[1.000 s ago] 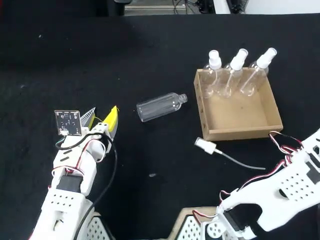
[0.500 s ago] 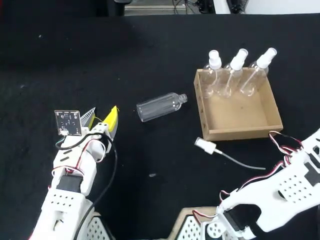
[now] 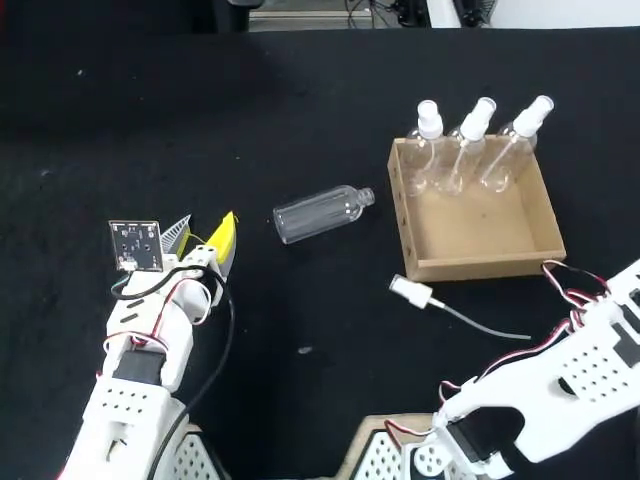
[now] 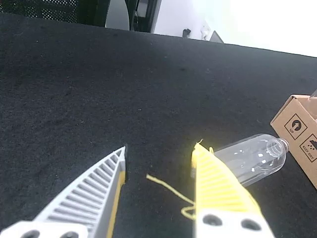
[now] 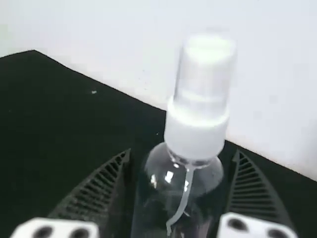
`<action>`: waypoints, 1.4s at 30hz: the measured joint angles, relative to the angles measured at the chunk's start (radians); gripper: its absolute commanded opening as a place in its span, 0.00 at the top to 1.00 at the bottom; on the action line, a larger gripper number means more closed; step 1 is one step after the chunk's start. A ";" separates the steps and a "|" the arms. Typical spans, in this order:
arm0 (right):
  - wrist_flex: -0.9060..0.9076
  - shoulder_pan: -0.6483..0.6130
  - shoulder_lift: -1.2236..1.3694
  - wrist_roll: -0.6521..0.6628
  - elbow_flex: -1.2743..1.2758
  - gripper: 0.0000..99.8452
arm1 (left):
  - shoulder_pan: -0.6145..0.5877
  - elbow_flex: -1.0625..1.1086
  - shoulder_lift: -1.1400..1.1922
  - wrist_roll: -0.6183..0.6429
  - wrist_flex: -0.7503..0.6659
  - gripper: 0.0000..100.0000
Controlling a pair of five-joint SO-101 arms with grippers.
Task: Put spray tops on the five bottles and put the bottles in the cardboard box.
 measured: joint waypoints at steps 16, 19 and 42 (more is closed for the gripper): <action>-0.002 0.000 0.000 0.002 -0.002 0.97 | 0.000 0.000 0.000 0.000 0.000 0.80; -0.002 0.000 0.000 0.003 -0.002 0.99 | 0.000 0.000 0.000 0.000 0.000 0.80; 0.545 -0.150 -0.888 -0.124 0.425 0.99 | 0.000 0.000 0.000 0.000 0.000 0.80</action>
